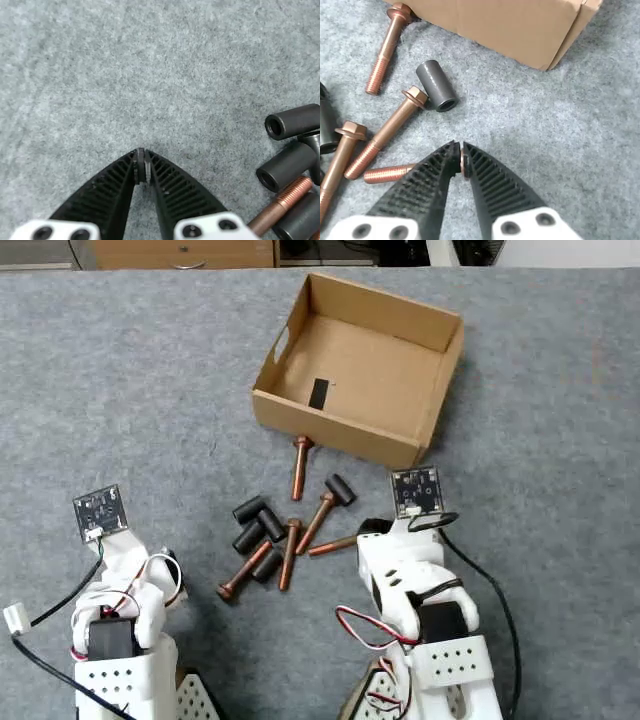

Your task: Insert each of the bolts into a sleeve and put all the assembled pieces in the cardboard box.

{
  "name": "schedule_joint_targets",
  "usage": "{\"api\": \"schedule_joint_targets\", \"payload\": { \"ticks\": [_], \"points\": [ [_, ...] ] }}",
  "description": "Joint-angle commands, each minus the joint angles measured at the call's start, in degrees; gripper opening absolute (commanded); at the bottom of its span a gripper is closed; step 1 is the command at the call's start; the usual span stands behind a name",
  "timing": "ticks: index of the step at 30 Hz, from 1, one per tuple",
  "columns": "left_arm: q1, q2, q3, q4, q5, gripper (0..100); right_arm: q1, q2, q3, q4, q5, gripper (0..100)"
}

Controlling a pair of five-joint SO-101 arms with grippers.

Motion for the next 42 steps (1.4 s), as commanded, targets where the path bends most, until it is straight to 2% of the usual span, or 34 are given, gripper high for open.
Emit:
{"api": "schedule_joint_targets", "payload": {
  "ticks": [1, 30, 38, 42],
  "points": [
    [0.7, 0.13, 0.79, 0.26, -0.26, 2, 0.48, 0.22, -0.04, -0.7, 0.62, 1.2],
    [0.7, 0.13, 0.79, 0.26, -0.26, 2, -0.04, 0.31, -0.04, -0.62, 0.62, 1.2],
    [0.79, 0.04, 0.79, -0.18, -0.18, 2, -11.12, 0.04, -0.04, -0.7, 0.35, 1.4],
    [0.18, 0.04, 0.53, -1.23, -0.18, 2, -13.32, -0.22, -0.31, -1.05, 0.44, 1.4]
  ]
}}
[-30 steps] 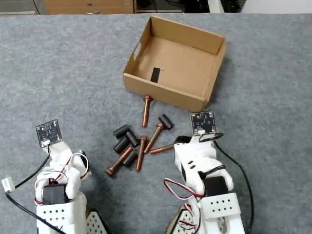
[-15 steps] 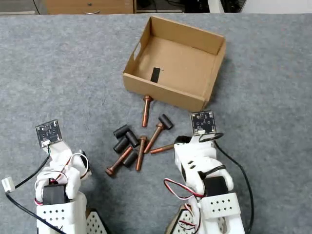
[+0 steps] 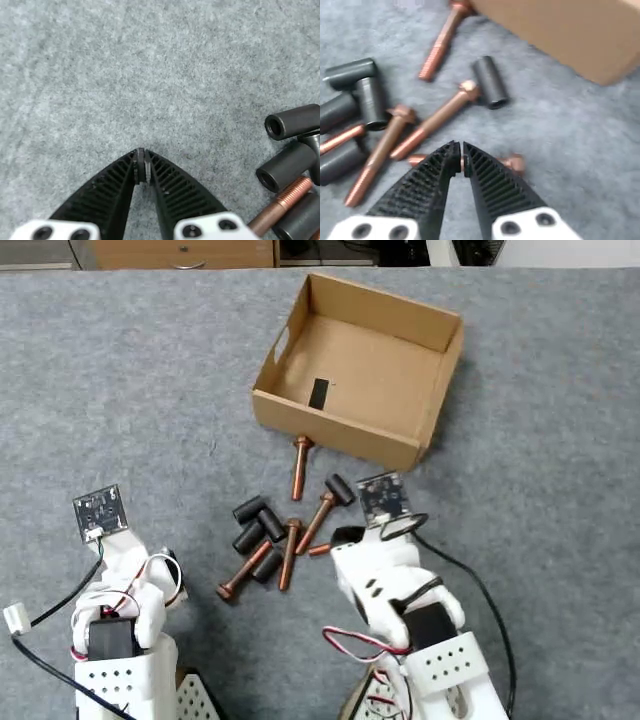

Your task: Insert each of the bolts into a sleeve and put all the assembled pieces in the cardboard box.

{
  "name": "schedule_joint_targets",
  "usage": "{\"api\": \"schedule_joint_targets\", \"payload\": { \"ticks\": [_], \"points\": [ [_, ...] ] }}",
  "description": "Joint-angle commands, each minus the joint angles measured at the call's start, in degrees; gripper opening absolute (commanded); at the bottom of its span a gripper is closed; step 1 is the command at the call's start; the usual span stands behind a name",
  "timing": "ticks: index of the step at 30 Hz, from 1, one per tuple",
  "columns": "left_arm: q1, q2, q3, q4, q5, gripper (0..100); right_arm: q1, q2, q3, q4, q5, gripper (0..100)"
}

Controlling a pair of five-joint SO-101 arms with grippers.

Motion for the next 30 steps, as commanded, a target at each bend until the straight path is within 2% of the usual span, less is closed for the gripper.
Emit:
{"api": "schedule_joint_targets", "payload": {
  "ticks": [1, 5, 8, 11, 16, 23, 30],
  "points": [
    [0.18, 0.04, -0.18, -1.41, -0.18, 2, -1.36, -0.22, -1.01, -1.14, 0.62, 1.3],
    [-0.62, 0.22, -3.96, -0.97, -0.26, 2, 1.27, -0.04, -8.66, -0.62, 0.35, 1.2],
    [-2.64, 0.4, -4.04, -1.14, -0.44, 2, 8.13, 0.31, -18.51, 0.88, 0.35, 1.2],
    [-4.84, 0.13, -0.79, -1.49, -0.26, 2, 12.79, 0.84, -30.02, 6.68, 0.53, 1.2],
    [-7.65, 0.04, -0.09, -2.37, -0.09, 2, 11.38, 11.38, -49.45, 19.16, 0.53, 1.2],
    [-7.82, 0.31, 0.7, -3.43, -0.09, 2, 3.74, 38.2, -75.82, 38.07, 0.53, 1.2],
    [-7.91, 0.4, 0.7, -3.34, -0.09, 2, 2.68, 68.97, -93.49, 51.34, 0.79, 1.6]
  ]
}}
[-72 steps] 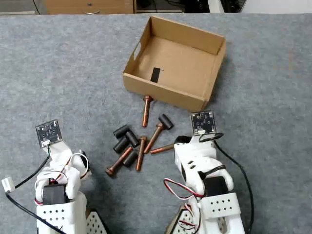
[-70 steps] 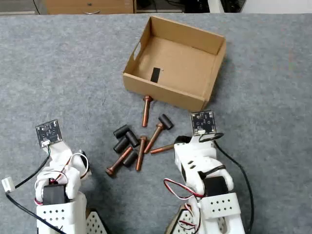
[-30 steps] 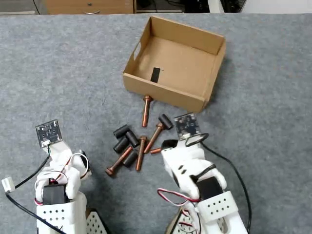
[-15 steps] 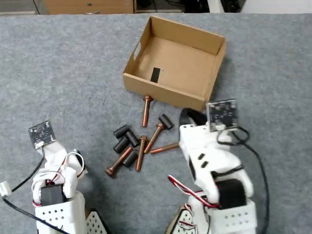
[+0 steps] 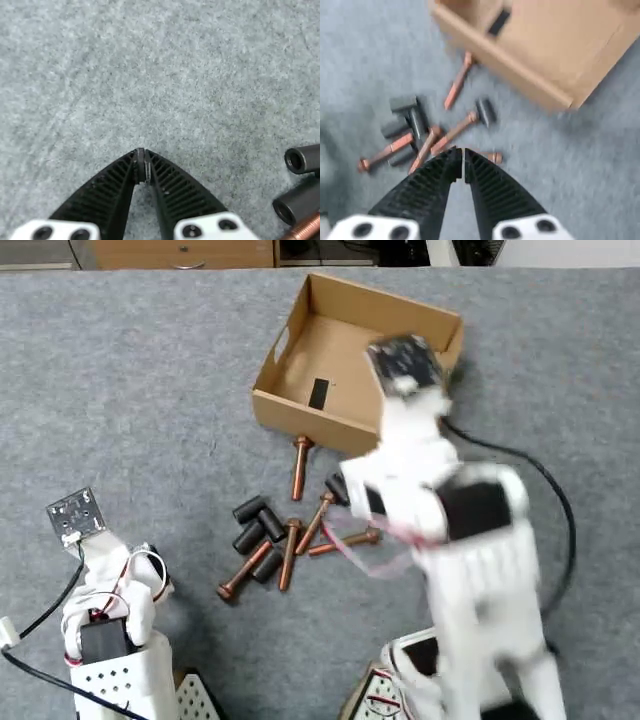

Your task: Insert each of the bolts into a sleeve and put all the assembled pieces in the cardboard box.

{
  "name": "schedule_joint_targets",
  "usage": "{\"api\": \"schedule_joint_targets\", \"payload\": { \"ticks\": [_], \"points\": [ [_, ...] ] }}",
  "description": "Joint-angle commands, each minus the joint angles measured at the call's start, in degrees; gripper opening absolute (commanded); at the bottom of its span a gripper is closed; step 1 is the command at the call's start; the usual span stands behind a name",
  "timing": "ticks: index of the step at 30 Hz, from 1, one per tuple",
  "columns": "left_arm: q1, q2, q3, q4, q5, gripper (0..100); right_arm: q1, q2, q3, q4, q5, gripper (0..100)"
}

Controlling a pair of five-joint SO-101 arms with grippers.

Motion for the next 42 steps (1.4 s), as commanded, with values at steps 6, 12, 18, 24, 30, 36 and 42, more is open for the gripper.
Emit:
{"api": "schedule_joint_targets", "payload": {
  "ticks": [6, 12, 18, 24, 30, 36, 42],
  "points": [
    [-0.53, 0.13, 0.7, 0.88, -0.09, 2, -0.75, 35.82, -14.29, 5.45, 6.95, 1.6],
    [-0.44, 0.13, 0.7, 1.49, -0.09, 2, -0.75, 47.69, -22.46, 5.54, 9.93, 1.7],
    [-0.44, 0.13, 0.7, 1.49, -0.09, 2, -0.66, 51.56, -24.4, 5.45, 10.02, 15.6],
    [-0.44, 0.13, 0.7, 1.41, -0.09, 2, -0.22, 52.62, -24.04, 3.34, 10.11, 15.9],
    [-0.44, 0.13, 0.7, 1.41, -0.09, 2, 0.22, 56.92, -24.57, 1.23, 12.48, 12.5],
    [-0.44, 0.13, 0.7, 1.41, -0.09, 2, 1.19, 60.97, -24.57, -0.62, 17.32, 12.4],
    [-0.44, 0.13, 0.7, 1.41, -0.09, 2, 1.71, 62.73, -24.84, -2.73, 20.66, 12.4]
  ]
}}
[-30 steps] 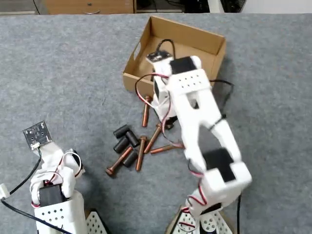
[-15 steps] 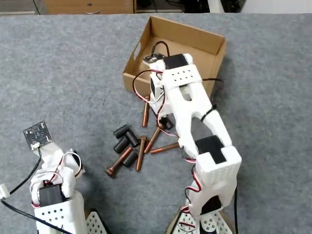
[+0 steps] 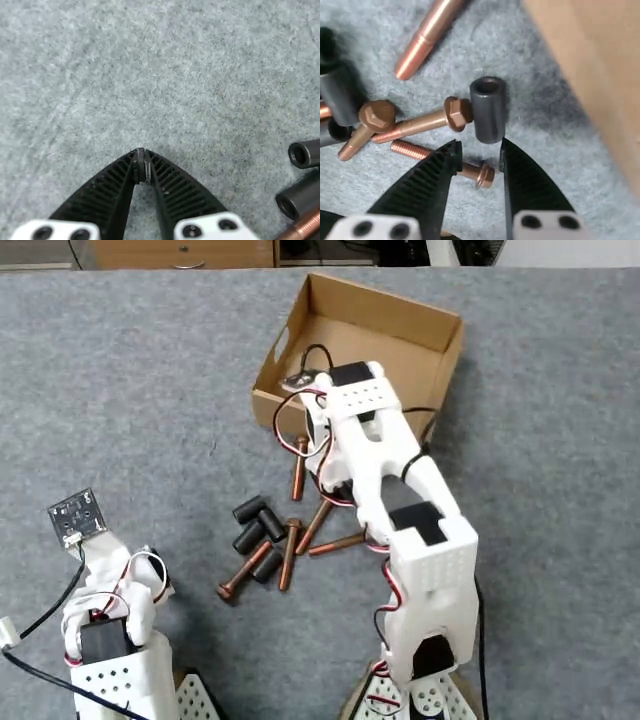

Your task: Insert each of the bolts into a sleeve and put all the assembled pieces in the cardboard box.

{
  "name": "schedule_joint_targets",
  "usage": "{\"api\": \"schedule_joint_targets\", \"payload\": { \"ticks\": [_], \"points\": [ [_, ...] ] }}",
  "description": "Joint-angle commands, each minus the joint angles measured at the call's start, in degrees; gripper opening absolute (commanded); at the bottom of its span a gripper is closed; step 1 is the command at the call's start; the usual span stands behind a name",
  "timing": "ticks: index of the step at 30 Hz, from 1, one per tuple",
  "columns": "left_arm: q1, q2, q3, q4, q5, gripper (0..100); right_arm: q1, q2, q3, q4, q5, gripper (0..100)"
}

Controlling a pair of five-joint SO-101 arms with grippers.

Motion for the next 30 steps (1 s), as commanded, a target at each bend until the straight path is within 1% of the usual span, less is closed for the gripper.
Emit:
{"api": "schedule_joint_targets", "payload": {
  "ticks": [1, 7, 15, 25, 27, 29, 30],
  "points": [
    [-0.44, 0.13, 0.7, 0.0, -0.09, 2, 1.01, 0.66, -2.86, -2.11, 2.2, 12.4],
    [-0.44, 0.13, 0.7, 0.0, -0.09, 2, 1.01, 4.0, -5.85, -3.87, 2.99, 12.4],
    [-0.44, 0.13, 0.7, 0.0, -0.09, 2, 1.01, 12.0, -9.27, -3.87, 2.99, 12.4],
    [-0.44, 0.13, 0.7, 0.0, -0.09, 2, 1.01, 16.31, -12.97, -0.97, 2.64, 12.2],
    [-0.44, 0.13, 0.7, 0.0, -0.09, 2, 1.01, 16.22, -12.97, -0.62, 2.55, 9.3],
    [-0.44, 0.13, 0.7, 0.0, -0.09, 2, 1.01, 16.22, -12.97, -0.62, 2.55, 0.7],
    [-0.44, 0.13, 0.7, 0.0, -0.09, 2, 1.01, 16.22, -12.97, -0.62, 2.55, 0.1]
  ]
}}
